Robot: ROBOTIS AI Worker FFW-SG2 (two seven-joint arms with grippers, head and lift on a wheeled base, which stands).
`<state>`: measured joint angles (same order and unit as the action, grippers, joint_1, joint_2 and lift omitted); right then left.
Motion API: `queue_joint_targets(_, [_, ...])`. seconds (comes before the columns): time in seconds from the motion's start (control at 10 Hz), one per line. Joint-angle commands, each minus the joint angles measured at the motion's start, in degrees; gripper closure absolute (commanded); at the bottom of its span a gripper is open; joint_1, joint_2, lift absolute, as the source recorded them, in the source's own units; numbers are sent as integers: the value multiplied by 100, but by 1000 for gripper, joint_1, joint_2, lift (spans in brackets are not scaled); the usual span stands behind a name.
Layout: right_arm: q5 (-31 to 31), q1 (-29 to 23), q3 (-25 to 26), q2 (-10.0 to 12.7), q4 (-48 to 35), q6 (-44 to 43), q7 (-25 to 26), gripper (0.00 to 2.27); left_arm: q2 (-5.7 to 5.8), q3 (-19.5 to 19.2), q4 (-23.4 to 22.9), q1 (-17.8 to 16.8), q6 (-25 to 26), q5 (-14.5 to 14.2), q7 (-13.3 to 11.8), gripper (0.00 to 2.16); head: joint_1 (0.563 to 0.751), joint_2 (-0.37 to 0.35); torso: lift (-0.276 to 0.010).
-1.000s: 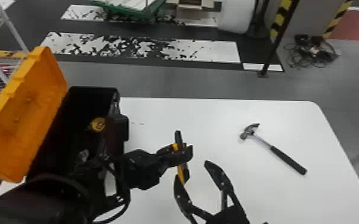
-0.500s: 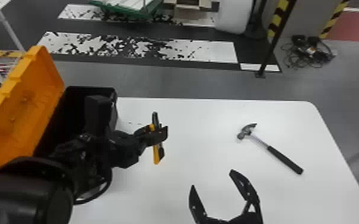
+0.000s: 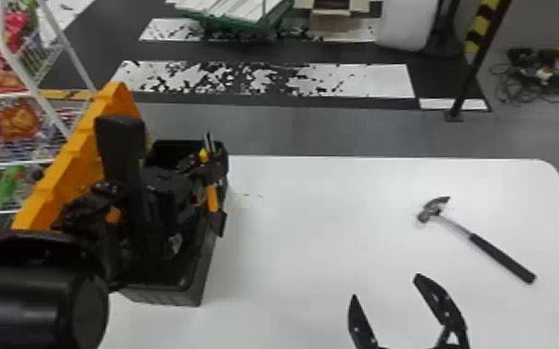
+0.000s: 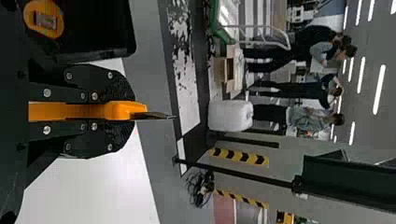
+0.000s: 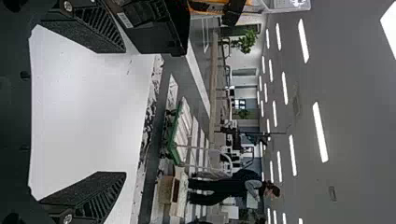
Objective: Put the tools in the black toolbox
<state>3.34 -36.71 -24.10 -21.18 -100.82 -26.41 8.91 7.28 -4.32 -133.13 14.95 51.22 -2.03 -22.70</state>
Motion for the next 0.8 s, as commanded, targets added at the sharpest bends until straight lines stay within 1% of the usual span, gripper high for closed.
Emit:
queue_joint_targets(0.0, [9, 24, -7, 9, 28, 1, -3, 80, 19, -297, -11, -62, -11, 98, 64, 2081, 695, 145, -39])
queue_joint_targets(0.1, [9, 33, -7, 9, 28, 1, -3, 80, 10, -376, 174, -71, -64, 106, 152, 2078, 695, 165, -39])
queue_joint_targets(0.2, [9, 33, -7, 9, 37, 1, 6, 80, -8, -385, 455, -115, -169, 133, 222, 2037, 695, 198, -39])
queue_joint_targets(0.3, [9, 33, -7, 9, 28, 1, 6, 87, -34, -376, 763, -115, -609, 141, 371, 1531, 695, 217, -39])
queue_joint_targets(0.4, [18, 24, 1, 9, 28, 1, 6, 87, -43, -376, 991, -115, -890, 133, 451, 734, 695, 229, -39])
queue_joint_targets(0.5, [18, 15, 1, 9, 28, -17, 32, 87, -43, -359, 1070, -115, -925, 133, 547, 66, 695, 233, -39])
queue_joint_targets(0.6, [26, 6, 1, 9, 28, -17, 111, 87, -51, -350, 1079, -89, -907, 124, 670, 19, 695, 235, -39])
queue_joint_targets(0.7, [35, 15, 19, 9, 28, -17, 164, 87, -51, -367, 1070, -71, -925, 124, 688, 19, 695, 238, -39])
